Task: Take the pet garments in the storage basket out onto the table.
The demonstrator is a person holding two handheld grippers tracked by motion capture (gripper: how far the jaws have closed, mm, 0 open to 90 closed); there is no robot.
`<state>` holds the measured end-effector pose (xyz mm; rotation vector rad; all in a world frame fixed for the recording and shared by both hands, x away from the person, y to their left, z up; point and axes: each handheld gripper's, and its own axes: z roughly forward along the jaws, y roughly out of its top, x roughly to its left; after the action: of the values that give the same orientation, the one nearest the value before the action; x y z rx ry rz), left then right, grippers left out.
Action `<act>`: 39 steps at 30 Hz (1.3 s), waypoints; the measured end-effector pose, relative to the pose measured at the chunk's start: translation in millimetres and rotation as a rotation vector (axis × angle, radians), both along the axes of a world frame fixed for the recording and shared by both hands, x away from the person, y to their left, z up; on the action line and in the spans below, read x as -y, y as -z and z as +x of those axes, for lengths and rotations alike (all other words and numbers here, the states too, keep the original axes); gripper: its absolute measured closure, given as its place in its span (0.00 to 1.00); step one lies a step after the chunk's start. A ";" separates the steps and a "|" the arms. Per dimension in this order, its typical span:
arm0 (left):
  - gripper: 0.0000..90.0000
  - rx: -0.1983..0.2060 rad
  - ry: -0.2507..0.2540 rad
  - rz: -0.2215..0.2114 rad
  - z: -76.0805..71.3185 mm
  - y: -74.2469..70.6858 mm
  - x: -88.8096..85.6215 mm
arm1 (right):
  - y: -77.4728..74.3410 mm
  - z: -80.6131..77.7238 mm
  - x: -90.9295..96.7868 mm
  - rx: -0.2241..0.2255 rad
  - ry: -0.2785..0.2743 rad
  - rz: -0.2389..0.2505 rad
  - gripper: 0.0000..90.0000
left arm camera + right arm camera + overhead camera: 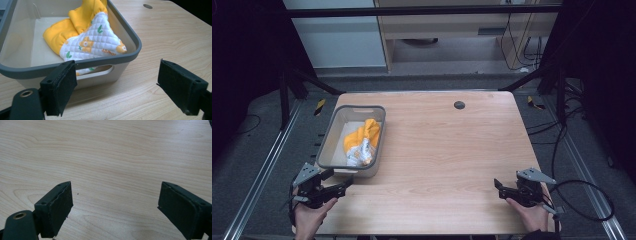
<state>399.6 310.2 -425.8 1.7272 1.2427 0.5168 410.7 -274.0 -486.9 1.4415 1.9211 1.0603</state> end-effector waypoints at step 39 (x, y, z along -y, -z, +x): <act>0.15 0.038 0.013 0.013 29.7 -40.0 12.0 | 0.9 0.6 -0.6 -0.003 -0.006 -0.010 0.14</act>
<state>429.3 298.2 -385.8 1.7277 1.2028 0.5488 411.3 -273.4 -487.8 1.4337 1.9310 1.0498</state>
